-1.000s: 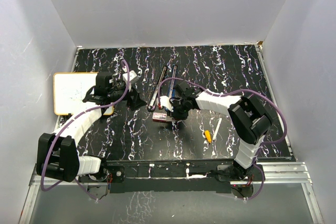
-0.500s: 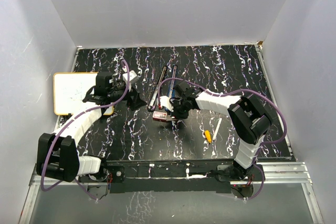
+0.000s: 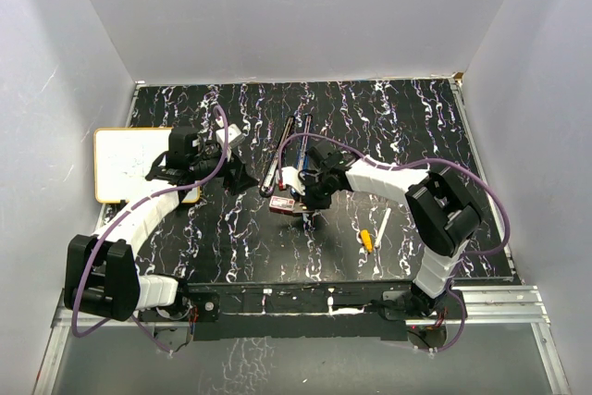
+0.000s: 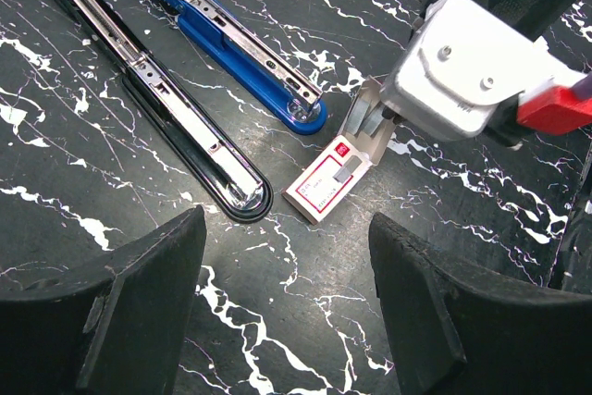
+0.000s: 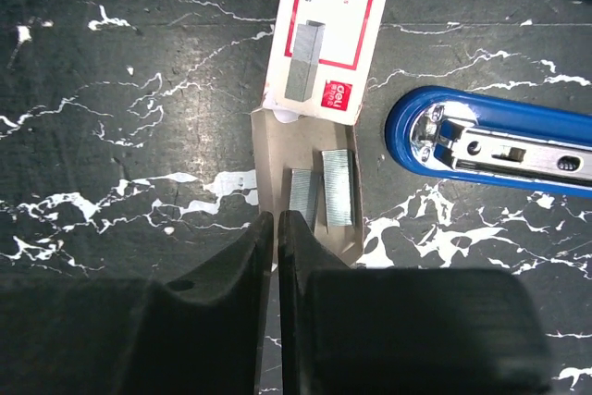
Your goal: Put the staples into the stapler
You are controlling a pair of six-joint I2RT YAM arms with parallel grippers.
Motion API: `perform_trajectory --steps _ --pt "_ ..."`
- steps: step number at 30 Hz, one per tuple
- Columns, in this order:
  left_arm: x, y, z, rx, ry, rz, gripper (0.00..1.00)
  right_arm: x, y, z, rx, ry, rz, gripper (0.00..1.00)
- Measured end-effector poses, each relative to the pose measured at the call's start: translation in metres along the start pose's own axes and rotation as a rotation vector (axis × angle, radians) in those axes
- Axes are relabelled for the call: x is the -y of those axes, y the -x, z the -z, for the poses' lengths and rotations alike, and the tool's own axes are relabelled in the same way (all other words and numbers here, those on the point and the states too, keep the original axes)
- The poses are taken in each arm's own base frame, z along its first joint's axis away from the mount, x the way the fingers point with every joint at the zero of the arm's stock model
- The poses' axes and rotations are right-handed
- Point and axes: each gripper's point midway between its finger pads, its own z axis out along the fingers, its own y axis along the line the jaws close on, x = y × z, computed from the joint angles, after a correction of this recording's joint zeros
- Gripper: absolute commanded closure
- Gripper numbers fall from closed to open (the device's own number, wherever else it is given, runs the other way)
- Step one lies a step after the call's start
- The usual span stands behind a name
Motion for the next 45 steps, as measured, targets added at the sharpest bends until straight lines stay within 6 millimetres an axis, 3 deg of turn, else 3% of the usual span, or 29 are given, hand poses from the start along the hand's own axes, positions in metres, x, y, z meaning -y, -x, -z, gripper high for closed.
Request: perform_trajectory --steps 3,7,34,42,45 --pt "0.000 0.000 0.000 0.000 0.000 0.000 0.30 0.000 0.005 0.005 0.015 -0.006 0.001 0.89" --pt "0.000 0.000 0.000 0.000 0.000 0.000 0.30 0.001 0.008 0.008 0.021 -0.015 0.002 0.81" --pt "0.000 0.000 0.000 0.000 0.000 0.001 0.30 0.007 -0.008 -0.001 -0.032 -0.039 -0.017 0.66" --pt "0.000 0.000 0.000 0.000 0.000 0.001 0.30 0.016 -0.008 -0.002 -0.026 -0.086 -0.023 0.74" --pt "0.000 0.000 0.000 0.000 0.000 0.001 0.30 0.019 -0.007 -0.003 -0.022 -0.098 -0.019 0.83"
